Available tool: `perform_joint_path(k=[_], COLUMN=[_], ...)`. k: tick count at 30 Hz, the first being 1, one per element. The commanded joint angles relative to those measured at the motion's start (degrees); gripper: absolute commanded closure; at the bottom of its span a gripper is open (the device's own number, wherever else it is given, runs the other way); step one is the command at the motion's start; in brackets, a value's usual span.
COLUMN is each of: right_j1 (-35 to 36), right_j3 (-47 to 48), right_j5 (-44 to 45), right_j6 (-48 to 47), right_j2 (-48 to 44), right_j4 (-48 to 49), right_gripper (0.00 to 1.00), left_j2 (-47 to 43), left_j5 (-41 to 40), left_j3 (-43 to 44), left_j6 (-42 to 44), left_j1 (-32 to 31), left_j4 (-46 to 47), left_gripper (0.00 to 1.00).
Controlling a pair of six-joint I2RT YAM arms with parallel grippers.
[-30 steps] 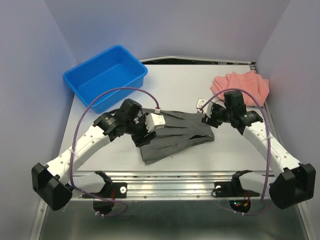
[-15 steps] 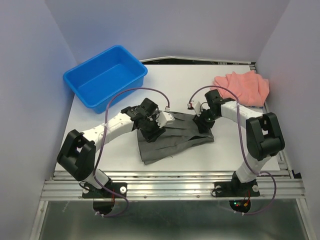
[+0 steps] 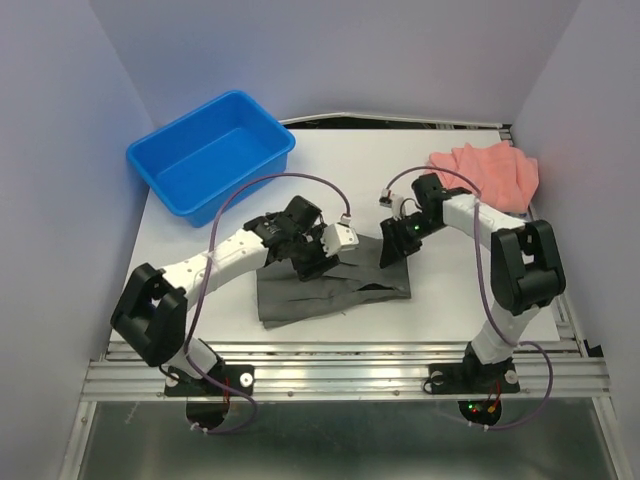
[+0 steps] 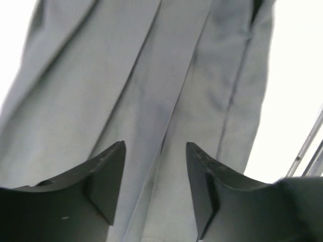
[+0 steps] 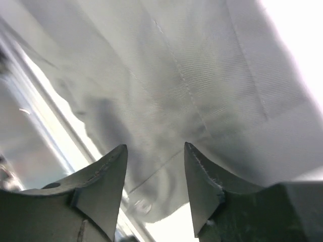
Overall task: Fold and stack the skirts
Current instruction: Fold the skirt
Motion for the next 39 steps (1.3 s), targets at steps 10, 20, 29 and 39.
perform_joint_path(k=[10,20,29,39], right_j1=[-14.3,-14.3,-14.3,-14.3], right_j3=[2.2,-5.5,-18.6,-15.0], right_j5=[6.0,9.7,-0.1,-5.8], right_j6=[5.6,-13.6,-37.4,-34.9], right_j2=[-8.0,-7.8,-14.1,-9.5], right_j4=[3.3,13.6,27.9,29.6], right_gripper=[0.47,0.42,0.33,0.32], left_j2=[4.8,13.7,13.5,9.3], left_j5=[-1.6,2.6,11.6,4.4], left_j3=[10.3,19.6,20.5,16.1], left_j6=[2.2,0.4,-6.5,-6.5], left_j1=[-14.2,-17.8,-12.7,-11.5], left_j4=[11.8,12.3,9.7,10.3], left_gripper=[0.27,0.24,0.24,0.23])
